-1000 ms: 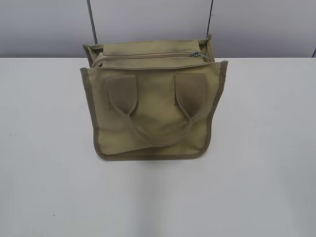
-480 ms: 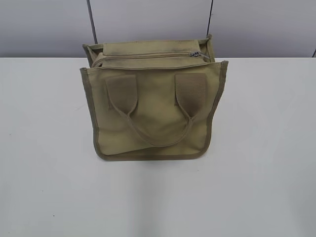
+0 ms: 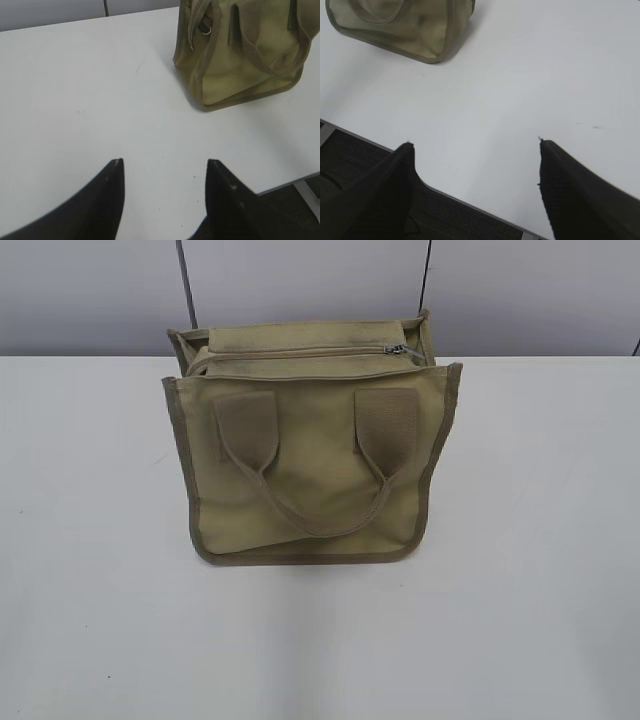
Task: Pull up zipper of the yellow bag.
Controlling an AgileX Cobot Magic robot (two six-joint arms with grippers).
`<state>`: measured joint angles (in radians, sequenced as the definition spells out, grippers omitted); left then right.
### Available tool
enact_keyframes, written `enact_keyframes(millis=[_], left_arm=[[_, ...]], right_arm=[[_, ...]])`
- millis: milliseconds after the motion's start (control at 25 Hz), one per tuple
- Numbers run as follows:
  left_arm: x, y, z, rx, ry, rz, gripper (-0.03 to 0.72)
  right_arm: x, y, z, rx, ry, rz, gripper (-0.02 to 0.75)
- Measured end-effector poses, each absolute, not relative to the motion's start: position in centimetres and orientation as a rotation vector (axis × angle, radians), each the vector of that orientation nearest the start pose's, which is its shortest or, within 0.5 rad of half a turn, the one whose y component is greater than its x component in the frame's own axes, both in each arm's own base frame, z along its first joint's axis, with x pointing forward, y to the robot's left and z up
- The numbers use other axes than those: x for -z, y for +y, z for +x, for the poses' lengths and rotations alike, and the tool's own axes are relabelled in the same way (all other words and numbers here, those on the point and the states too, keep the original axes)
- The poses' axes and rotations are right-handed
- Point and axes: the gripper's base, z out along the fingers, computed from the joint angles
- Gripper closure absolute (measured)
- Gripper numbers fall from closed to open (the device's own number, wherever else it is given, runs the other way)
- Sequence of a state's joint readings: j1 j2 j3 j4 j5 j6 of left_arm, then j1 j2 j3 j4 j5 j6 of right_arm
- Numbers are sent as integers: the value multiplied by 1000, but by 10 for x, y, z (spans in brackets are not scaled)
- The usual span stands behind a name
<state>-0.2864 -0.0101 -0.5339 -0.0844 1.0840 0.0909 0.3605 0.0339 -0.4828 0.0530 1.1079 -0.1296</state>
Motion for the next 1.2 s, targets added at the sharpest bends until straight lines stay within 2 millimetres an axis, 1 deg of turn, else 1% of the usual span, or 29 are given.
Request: enact_keyframes(millis=[560, 680, 800, 920, 1040, 1200], left_arm=[[-284, -4, -12, 215, 1989, 365, 284], [-284, -5, -12, 178, 1998, 306, 283], [-284, -6, -11, 129, 2006, 228, 283], [-284, -6, -11, 84, 2011, 157, 283], [-284, -7, -10, 60, 2011, 115, 284], [-284, -7, -10, 51, 2012, 103, 302]], right_arm=[[-269, 4, -1, -188, 2089, -498, 172], [-269, 4, -2, -131, 2102, -393, 172], [-269, 4, -5, -54, 2093, -252, 172], [-269, 4, -6, 0, 2094, -156, 172], [-269, 5, -6, 18, 2096, -113, 172], [-269, 5, -6, 22, 2097, -105, 172]])
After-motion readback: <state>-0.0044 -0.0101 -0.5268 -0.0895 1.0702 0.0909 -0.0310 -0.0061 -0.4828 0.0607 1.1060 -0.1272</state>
